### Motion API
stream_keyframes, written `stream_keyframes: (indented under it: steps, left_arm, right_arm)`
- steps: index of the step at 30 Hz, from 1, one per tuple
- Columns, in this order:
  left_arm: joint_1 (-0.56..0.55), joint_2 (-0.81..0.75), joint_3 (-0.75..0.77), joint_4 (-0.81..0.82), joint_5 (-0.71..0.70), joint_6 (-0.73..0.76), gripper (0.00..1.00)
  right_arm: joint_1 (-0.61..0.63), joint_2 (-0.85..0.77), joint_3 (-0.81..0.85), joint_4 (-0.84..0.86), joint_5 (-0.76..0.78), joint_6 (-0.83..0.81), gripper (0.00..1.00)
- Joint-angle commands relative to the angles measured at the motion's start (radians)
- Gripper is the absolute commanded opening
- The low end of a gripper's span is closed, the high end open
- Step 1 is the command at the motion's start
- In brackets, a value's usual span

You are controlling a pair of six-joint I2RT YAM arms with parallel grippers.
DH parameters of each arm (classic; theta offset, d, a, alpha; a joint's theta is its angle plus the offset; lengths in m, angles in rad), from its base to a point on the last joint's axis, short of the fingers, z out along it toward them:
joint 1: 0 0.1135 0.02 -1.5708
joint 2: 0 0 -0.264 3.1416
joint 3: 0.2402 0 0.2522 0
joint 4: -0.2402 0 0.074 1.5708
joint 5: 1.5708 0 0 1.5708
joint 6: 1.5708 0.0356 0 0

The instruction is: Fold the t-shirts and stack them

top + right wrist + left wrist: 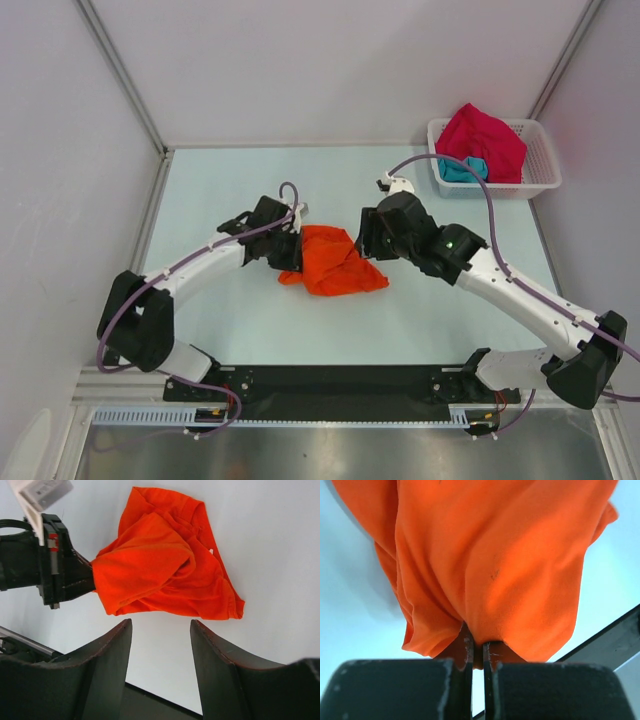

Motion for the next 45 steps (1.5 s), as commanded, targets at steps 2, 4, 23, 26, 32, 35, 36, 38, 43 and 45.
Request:
stream_keyframes:
  steps: [2,4,23,26,32,35,36,38,43,45]
  left_arm:
    - [0.002,-0.038,-0.011,0.014,-0.045,-0.016,0.08]
    - [0.004,-0.024,-0.031,0.012,-0.049,-0.024,0.38]
    - [0.051,-0.205,-0.003,-0.055,-0.293,-0.147,1.00]
    - [0.111,-0.231,-0.023,-0.058,-0.284,-0.150,1.00]
    - [0.151,-0.255,-0.045,-0.063,-0.237,-0.138,1.00]
    - [0.153,-0.260,-0.058,-0.066,-0.233,-0.133,0.99]
    - [0.156,-0.263,-0.063,-0.066,-0.238,-0.131,0.99]
    - [0.160,-0.265,-0.078,-0.064,-0.235,-0.131,0.99]
    - [0.171,-0.277,-0.106,-0.060,-0.233,-0.124,0.99]
    - [0.179,-0.280,-0.118,-0.054,-0.233,-0.121,1.00]
  right_arm:
    - [0.018,-0.019,-0.035,-0.006,0.035,0.044,0.55]
    - [0.025,-0.025,-0.073,0.001,0.038,0.053,0.55]
    - [-0.058,0.136,-0.224,0.130,-0.030,0.018,0.55]
    - [-0.085,0.198,-0.231,0.173,-0.051,-0.003,0.55]
    - [-0.157,0.353,-0.195,0.228,-0.094,-0.048,0.54]
    - [-0.173,0.399,-0.153,0.228,-0.097,-0.065,0.54]
    - [-0.174,0.424,-0.147,0.231,-0.100,-0.068,0.54]
    - [-0.176,0.447,-0.135,0.241,-0.109,-0.074,0.54]
    - [-0.177,0.496,-0.121,0.253,-0.125,-0.079,0.51]
    - [-0.177,0.496,-0.121,0.259,-0.134,-0.088,0.17]
